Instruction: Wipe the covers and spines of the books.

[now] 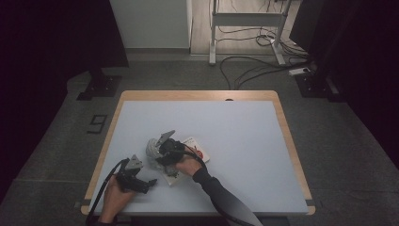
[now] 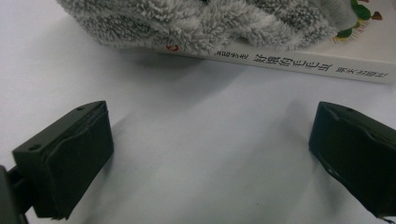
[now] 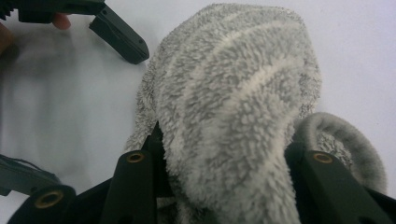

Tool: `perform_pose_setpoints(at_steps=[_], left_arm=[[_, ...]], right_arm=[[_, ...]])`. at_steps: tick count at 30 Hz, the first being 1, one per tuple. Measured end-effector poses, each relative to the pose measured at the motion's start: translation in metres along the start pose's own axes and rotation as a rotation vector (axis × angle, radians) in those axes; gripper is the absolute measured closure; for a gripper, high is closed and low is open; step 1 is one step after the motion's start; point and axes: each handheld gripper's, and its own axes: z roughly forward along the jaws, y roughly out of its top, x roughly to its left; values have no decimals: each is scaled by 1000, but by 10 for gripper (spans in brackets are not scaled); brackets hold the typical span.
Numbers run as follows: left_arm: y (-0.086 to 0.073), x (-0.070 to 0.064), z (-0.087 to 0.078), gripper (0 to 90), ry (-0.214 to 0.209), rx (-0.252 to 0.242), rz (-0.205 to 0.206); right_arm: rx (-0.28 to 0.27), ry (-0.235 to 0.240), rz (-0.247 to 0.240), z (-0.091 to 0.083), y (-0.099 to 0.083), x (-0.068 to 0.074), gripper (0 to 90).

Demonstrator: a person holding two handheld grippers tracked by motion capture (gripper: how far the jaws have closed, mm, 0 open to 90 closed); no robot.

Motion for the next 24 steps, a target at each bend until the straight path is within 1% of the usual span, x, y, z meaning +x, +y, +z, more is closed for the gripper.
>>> perform_pose_setpoints(at_steps=[6,11,19,24], left_arm=[[0,0,0,0,-1,0,-2],[0,0,0,0,0,2,1],[0,0,0,0,0,2,1],[0,0,0,0,0,3,3]], right_arm=[[-3,2,10,-1,0,-1,546],[-5,4,11,-5,3,-1,545],[-28,-3,6,-20,10,-5,545],[-40,-14,17,-30,12,-9,545]])
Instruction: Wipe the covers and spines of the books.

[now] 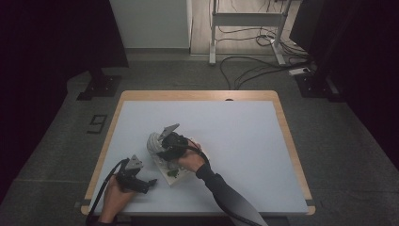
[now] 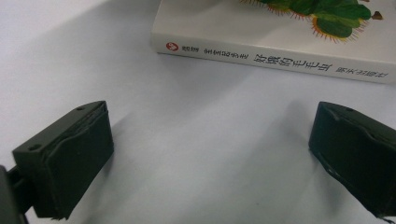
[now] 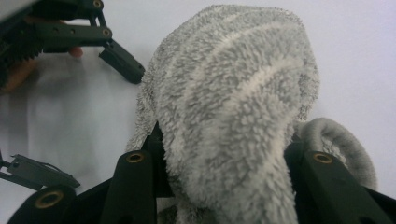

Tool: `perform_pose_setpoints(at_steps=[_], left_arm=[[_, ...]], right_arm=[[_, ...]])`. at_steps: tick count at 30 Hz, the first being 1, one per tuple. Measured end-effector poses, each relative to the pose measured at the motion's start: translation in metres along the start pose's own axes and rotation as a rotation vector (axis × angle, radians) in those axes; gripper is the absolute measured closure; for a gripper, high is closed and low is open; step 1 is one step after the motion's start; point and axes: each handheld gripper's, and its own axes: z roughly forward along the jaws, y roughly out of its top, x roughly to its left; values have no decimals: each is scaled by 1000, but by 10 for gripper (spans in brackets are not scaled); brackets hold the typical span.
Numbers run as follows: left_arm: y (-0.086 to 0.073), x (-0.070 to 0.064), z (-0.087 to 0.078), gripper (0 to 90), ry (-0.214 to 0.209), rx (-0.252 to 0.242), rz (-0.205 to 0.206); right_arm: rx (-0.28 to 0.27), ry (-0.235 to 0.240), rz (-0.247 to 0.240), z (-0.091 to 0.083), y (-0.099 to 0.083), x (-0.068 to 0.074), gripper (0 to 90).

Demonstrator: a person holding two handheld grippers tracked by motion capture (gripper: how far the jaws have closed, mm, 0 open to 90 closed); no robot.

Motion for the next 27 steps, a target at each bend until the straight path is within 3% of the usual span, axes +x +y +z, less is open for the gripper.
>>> perform_pose_setpoints(at_steps=[13,27], left_arm=[[0,0,0,0,0,1,-1],[0,0,0,0,0,0,-1]], right_arm=[[-12,-27,11,-23,-2,-10,545],[-26,-70,52,-50,-17,-26,544]])
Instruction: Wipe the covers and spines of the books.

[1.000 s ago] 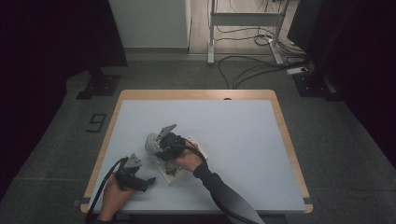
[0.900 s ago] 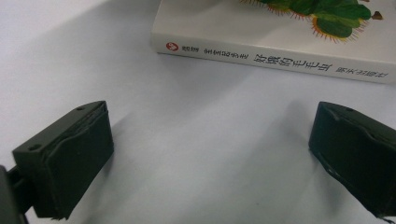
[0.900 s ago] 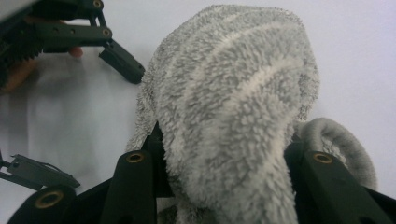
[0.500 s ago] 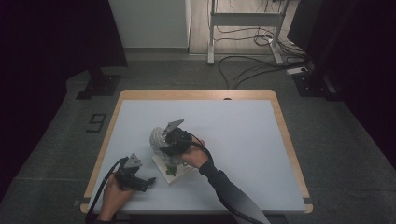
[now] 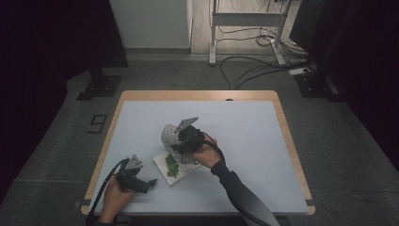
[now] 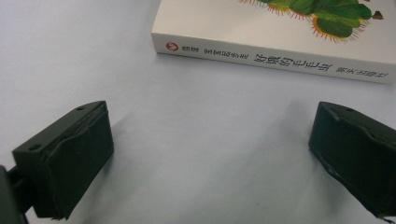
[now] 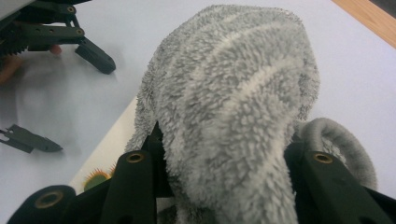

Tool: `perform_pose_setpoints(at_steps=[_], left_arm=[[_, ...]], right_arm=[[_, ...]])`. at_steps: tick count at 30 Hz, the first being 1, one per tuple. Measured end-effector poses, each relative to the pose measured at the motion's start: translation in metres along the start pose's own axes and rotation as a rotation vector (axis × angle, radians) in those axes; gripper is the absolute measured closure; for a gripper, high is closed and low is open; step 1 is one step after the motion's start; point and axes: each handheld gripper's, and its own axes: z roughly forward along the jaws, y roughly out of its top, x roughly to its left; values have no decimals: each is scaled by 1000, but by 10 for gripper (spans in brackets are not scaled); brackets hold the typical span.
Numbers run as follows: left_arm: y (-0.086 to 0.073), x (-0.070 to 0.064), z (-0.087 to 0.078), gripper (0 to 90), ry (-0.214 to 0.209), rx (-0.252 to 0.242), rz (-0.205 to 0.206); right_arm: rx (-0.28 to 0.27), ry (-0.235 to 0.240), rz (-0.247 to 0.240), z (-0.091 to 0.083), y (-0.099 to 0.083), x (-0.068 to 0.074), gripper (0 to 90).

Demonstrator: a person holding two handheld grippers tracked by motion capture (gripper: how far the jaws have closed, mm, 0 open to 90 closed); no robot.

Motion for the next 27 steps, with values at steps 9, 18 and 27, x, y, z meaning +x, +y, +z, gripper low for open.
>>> perform_pose_setpoints(at_steps=[9,18,27], left_arm=[[0,0,0,0,0,-1,0],[0,0,0,0,0,-1,0],[0,0,0,0,0,-1,0]], right_arm=[[-4,-33,29,-16,-14,-13,543],[-10,-61,53,-32,-28,-24,543],[-13,-87,76,-47,-43,-34,542]])
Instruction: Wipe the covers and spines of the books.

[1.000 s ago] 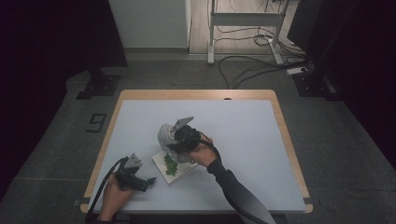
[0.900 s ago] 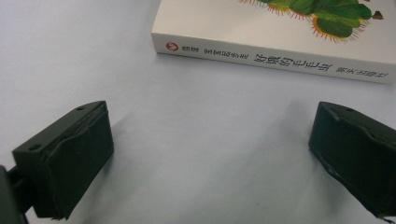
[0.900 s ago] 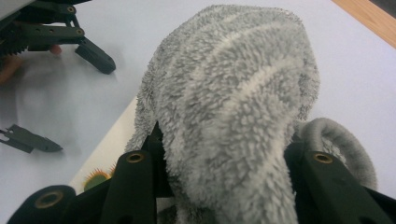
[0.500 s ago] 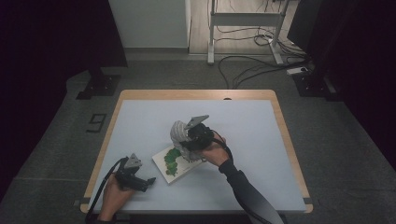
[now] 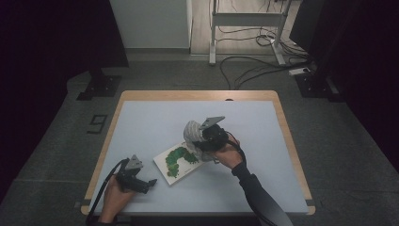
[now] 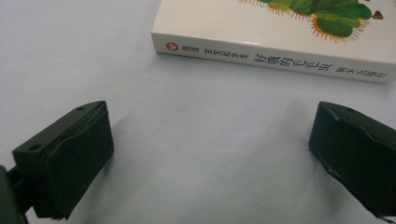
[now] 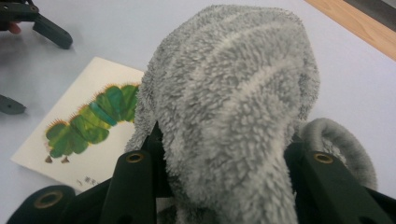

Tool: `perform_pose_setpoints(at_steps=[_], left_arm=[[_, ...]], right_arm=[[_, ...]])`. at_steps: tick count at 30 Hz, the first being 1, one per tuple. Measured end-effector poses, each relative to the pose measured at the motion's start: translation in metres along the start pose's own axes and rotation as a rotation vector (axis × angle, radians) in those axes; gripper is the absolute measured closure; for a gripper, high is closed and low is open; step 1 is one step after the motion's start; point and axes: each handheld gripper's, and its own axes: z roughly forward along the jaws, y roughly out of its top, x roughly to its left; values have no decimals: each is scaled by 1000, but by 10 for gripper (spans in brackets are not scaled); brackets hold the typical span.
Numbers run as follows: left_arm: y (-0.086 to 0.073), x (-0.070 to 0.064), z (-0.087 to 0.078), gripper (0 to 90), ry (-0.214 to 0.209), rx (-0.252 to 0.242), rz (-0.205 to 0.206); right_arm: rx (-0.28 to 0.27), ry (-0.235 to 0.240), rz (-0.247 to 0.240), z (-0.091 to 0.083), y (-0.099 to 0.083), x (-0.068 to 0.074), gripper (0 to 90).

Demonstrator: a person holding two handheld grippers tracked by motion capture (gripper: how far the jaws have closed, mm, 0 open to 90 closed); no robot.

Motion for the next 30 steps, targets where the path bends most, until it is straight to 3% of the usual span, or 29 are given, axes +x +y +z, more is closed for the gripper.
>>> perform_pose_setpoints(at_steps=[30], left_arm=[[0,0,0,0,0,-2,-1]], right_arm=[[3,-121,101,-56,-60,-42,537]])
